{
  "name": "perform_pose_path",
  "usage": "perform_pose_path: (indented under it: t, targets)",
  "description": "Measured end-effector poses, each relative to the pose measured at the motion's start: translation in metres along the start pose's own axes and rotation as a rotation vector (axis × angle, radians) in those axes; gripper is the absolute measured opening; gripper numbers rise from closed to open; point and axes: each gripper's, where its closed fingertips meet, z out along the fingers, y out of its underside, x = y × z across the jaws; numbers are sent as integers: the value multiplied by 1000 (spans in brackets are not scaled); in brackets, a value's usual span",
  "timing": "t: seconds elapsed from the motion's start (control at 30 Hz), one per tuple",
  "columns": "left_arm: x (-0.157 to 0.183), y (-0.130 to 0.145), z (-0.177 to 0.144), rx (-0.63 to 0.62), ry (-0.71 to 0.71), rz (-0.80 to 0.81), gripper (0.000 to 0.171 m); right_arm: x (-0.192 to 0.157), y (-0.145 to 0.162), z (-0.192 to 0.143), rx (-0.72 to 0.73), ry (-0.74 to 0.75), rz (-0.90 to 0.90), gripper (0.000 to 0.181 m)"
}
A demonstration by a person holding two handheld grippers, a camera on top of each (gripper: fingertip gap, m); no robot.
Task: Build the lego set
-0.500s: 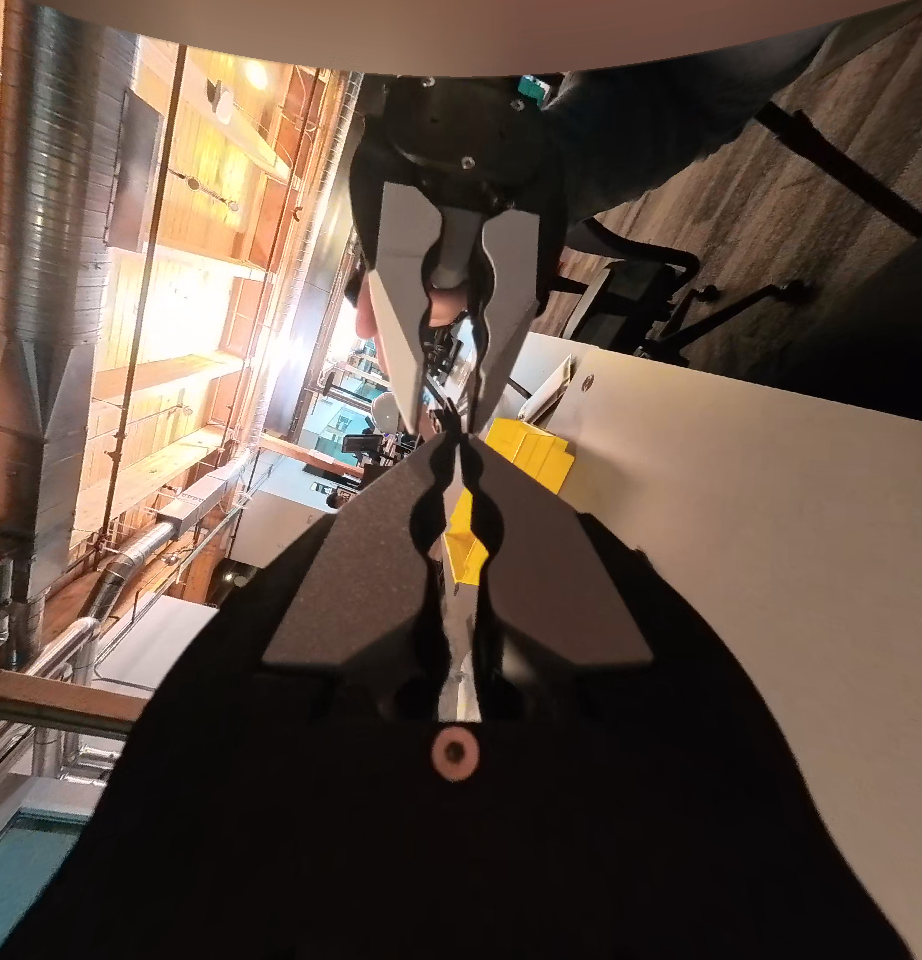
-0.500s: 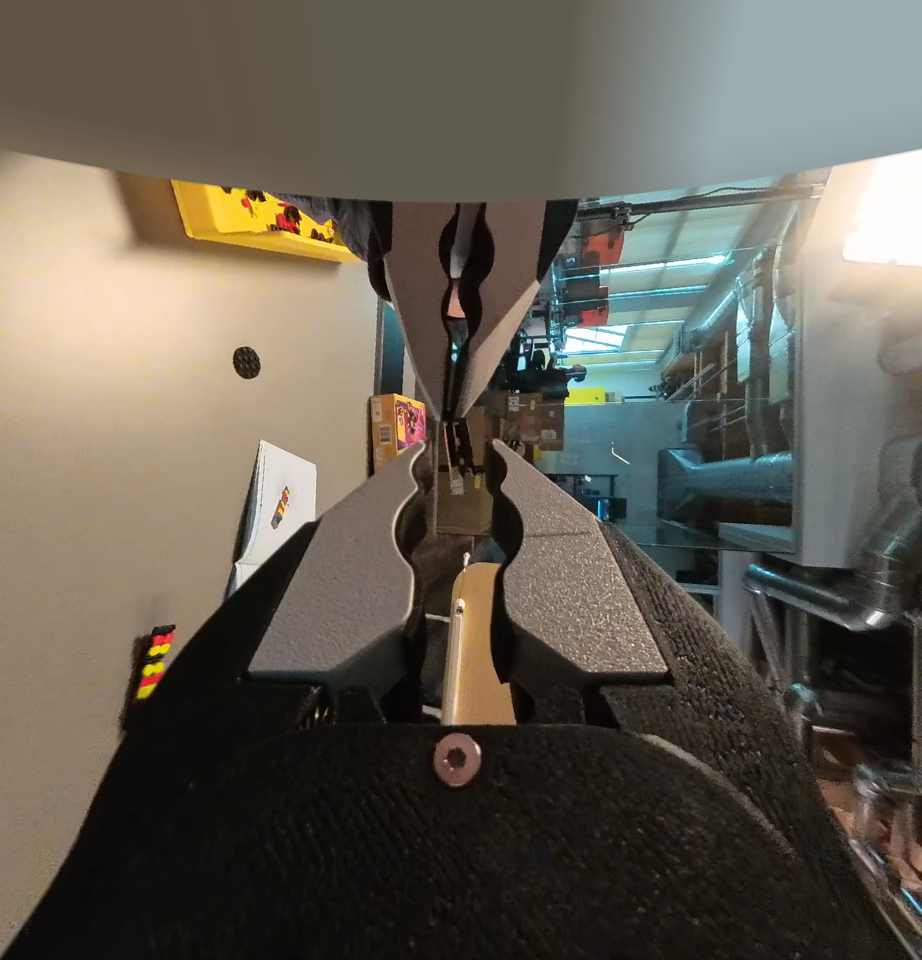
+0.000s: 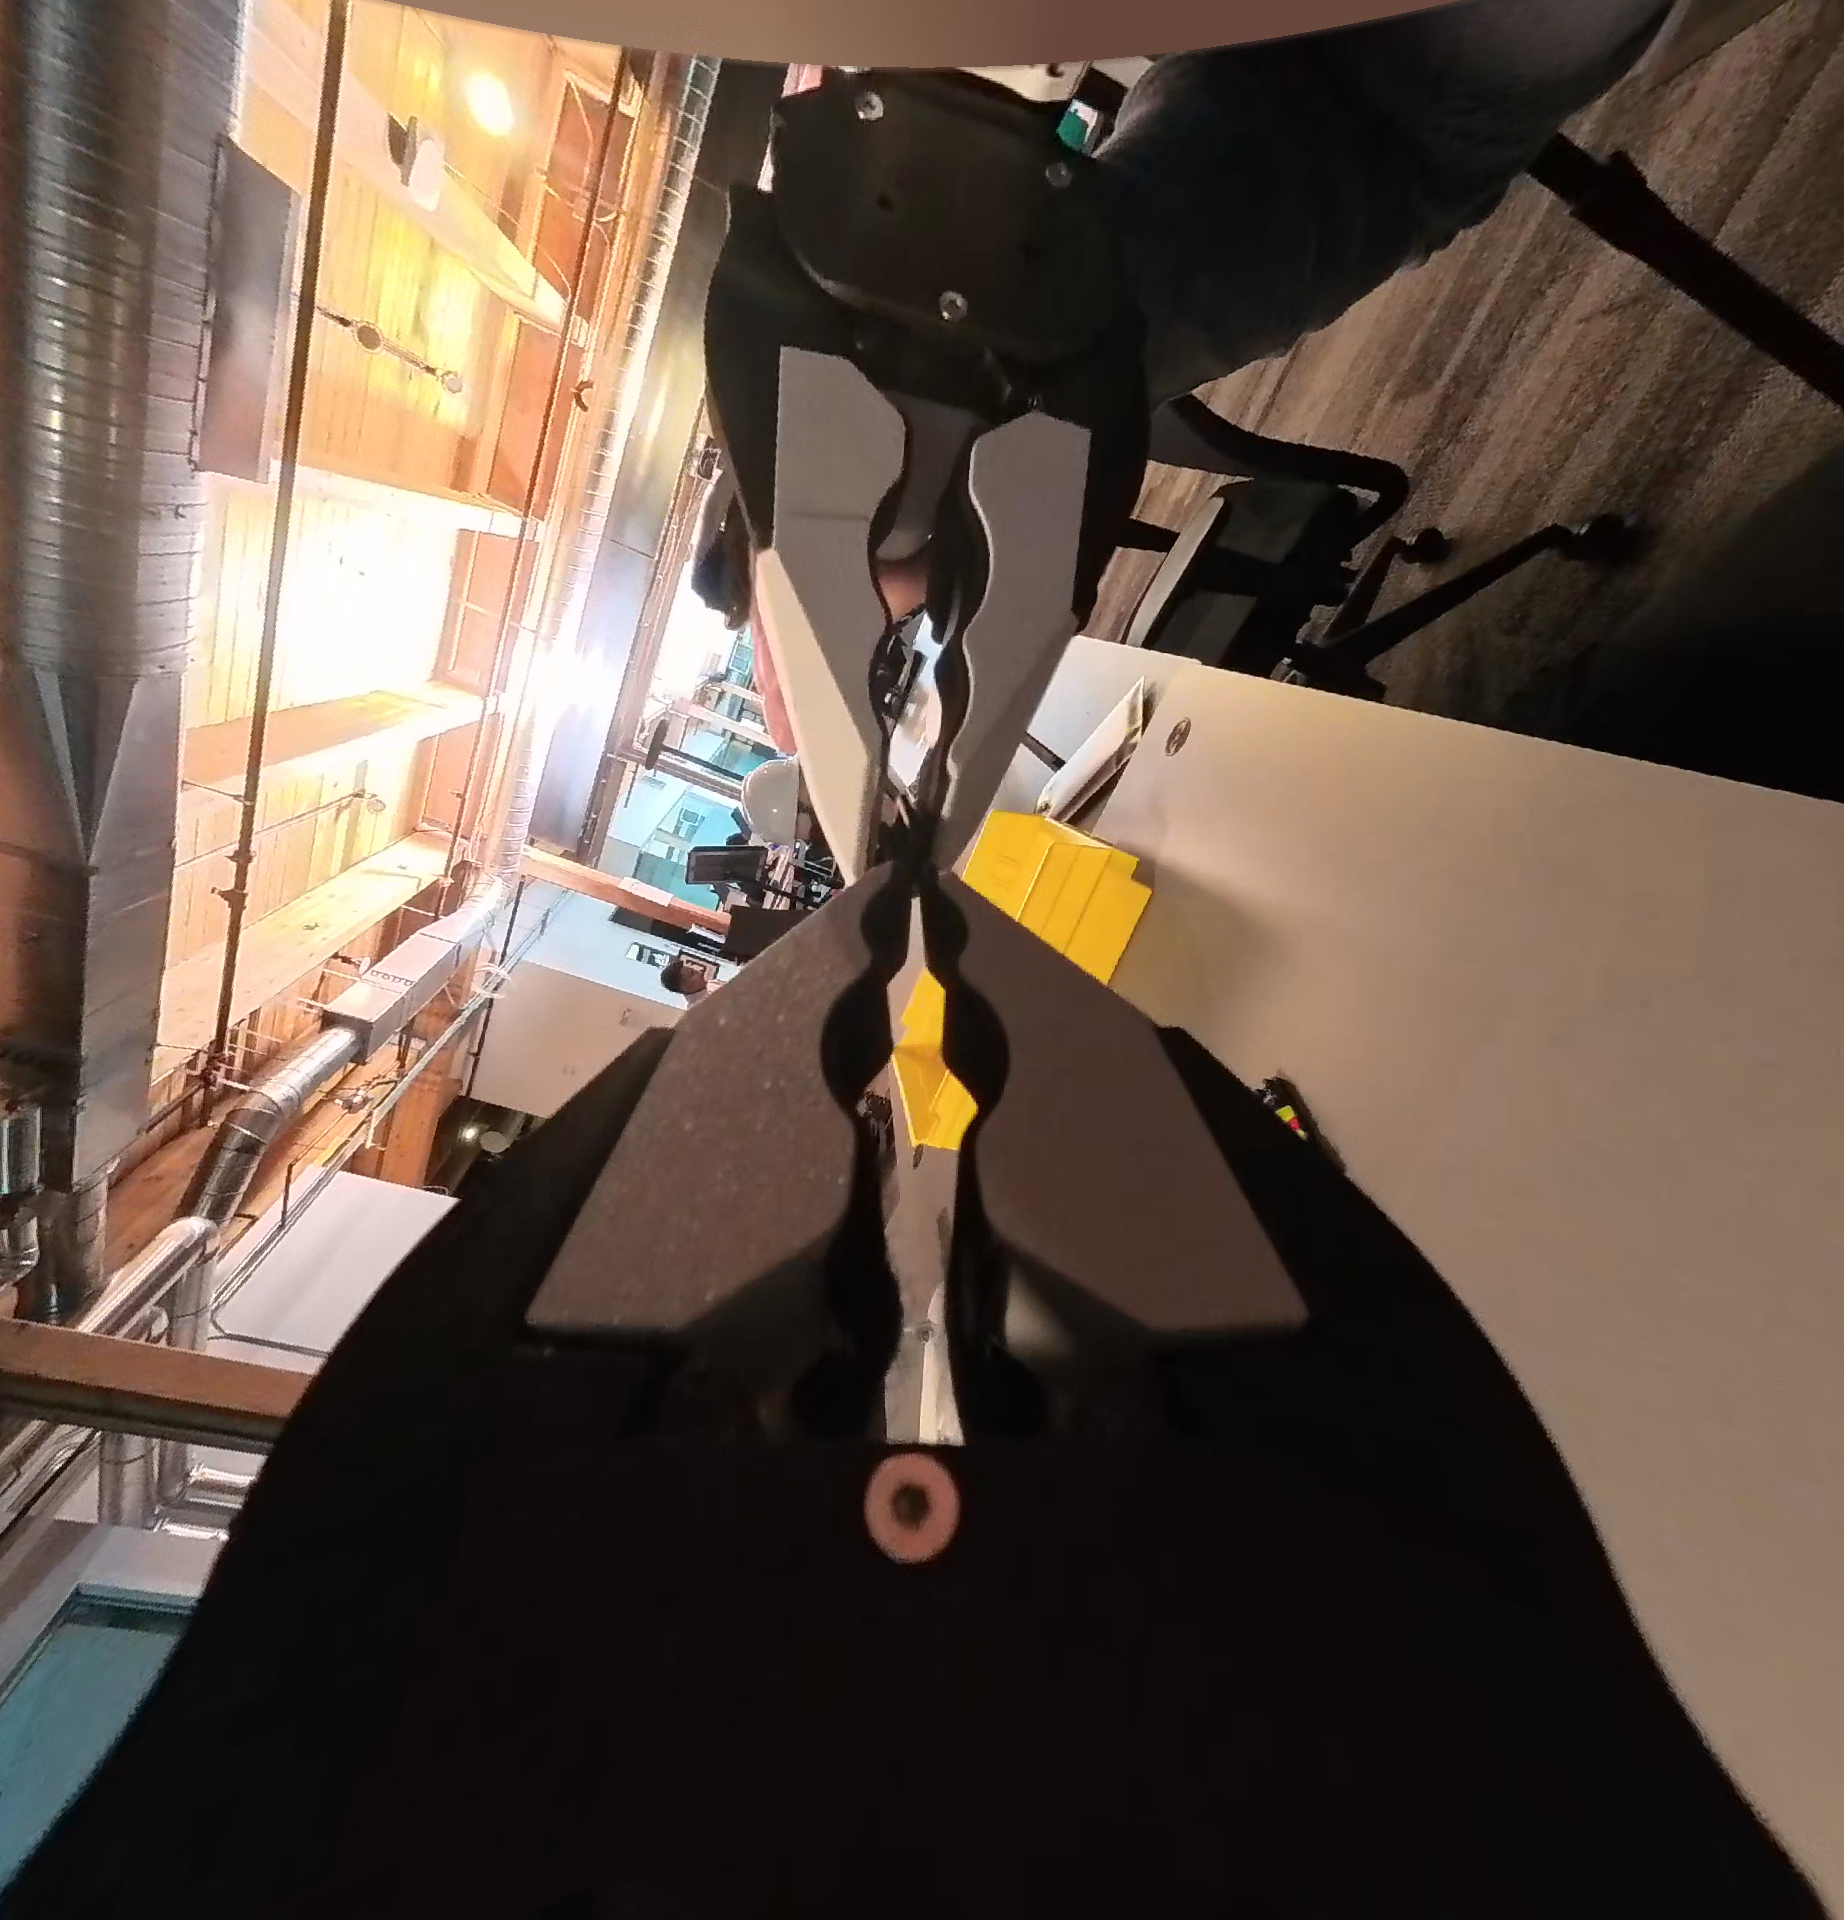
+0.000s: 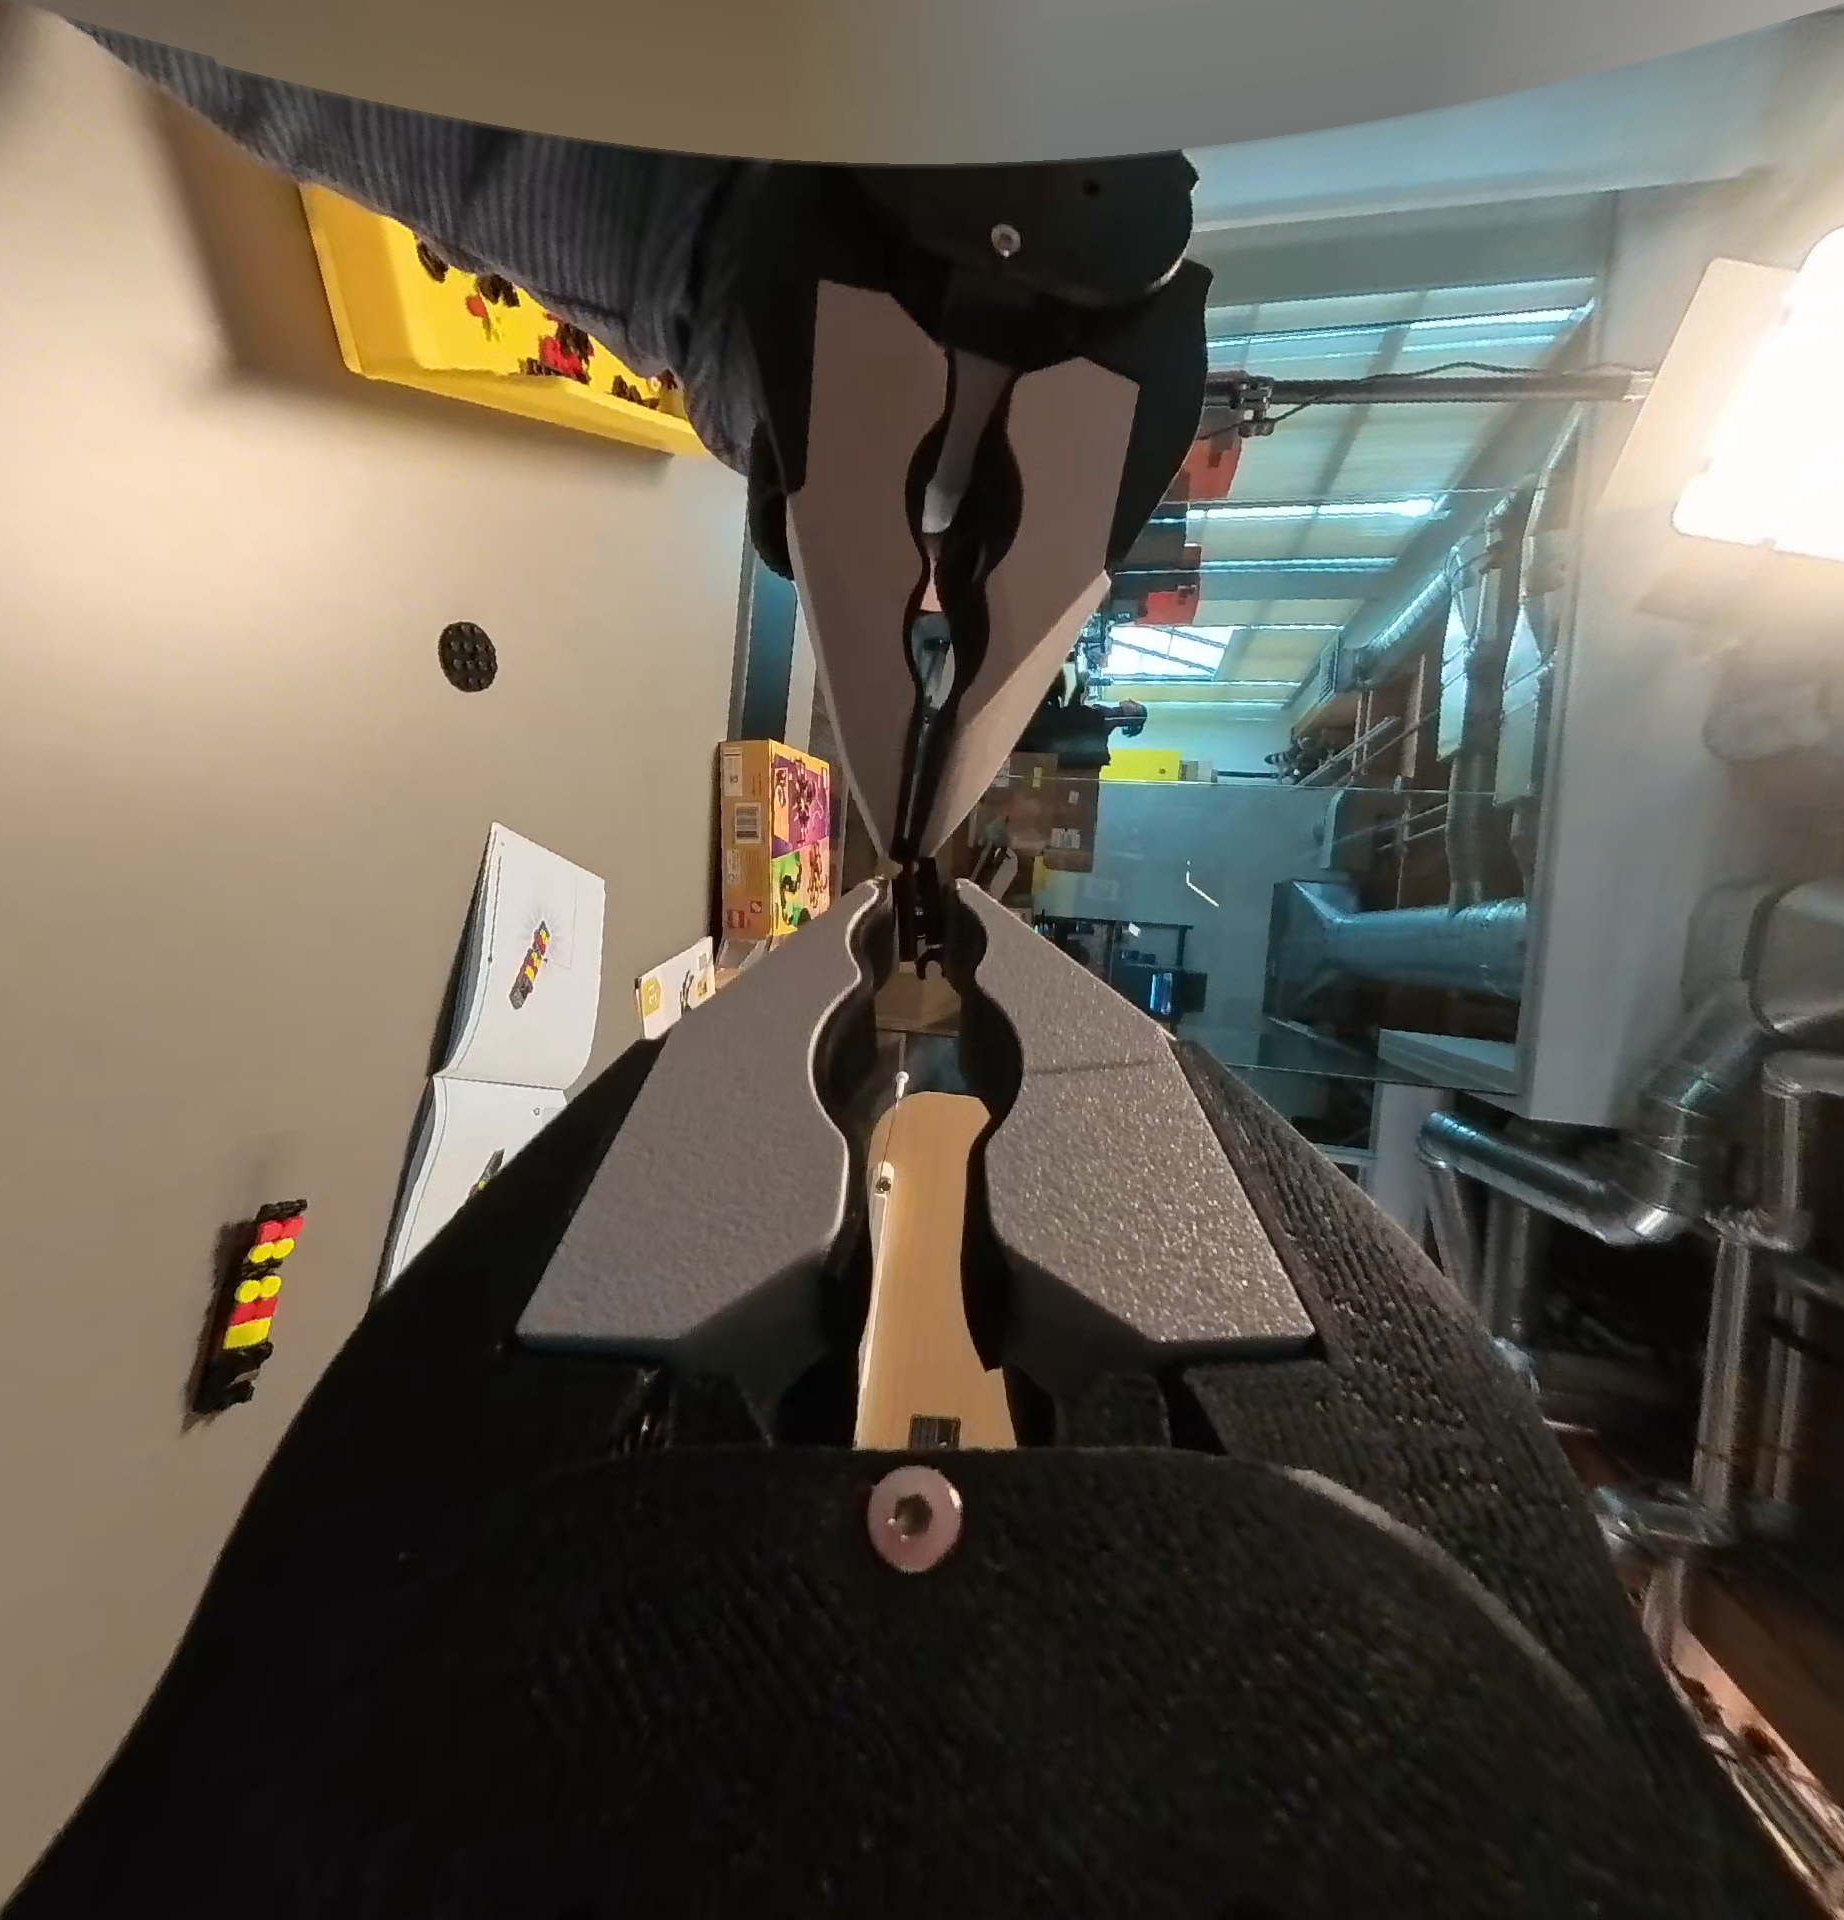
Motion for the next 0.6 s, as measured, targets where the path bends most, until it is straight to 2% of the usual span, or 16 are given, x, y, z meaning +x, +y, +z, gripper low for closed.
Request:
perform_pose_path:
  t: [0.6]
  targets:
    - [-4, 1, -1, -13, -31, 18, 1, 4, -5, -1, 69, -65, 222, 6]
